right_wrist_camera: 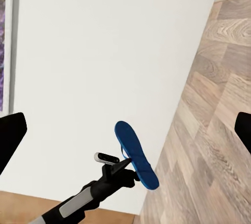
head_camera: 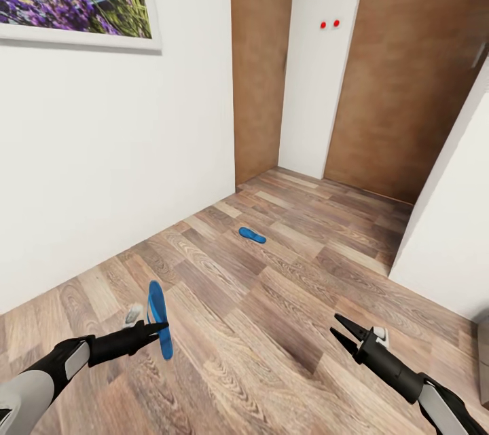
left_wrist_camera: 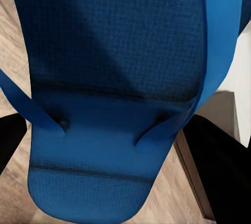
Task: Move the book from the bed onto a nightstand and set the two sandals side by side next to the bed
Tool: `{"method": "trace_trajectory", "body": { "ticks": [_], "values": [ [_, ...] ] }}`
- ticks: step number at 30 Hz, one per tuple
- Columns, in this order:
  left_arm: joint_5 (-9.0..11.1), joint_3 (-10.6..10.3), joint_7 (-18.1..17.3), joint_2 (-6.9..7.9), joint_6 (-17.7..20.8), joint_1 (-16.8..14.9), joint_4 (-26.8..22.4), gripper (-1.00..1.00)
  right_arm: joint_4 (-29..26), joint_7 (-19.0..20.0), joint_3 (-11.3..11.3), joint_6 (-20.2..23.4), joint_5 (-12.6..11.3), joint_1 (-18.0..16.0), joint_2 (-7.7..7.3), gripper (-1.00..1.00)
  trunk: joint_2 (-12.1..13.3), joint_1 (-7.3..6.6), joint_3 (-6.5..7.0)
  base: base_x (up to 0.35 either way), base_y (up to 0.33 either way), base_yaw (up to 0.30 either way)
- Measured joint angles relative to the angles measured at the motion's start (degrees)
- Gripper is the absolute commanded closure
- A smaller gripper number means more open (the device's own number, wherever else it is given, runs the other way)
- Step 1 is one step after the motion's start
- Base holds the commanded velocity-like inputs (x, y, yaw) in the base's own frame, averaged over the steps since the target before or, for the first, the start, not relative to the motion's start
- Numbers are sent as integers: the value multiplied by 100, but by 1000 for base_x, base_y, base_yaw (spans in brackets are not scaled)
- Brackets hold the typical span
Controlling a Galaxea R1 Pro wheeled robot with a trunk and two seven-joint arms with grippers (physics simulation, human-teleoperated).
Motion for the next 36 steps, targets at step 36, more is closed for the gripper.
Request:
{"method": "trace_trajectory", "body": {
  "ticks": [36],
  "values": [
    [5, 3, 11, 6, -11, 5, 132, 100, -1, 0, -16, 0, 8, 0, 0, -100, 11, -22, 178, 29, -27, 0]
  ]
}}
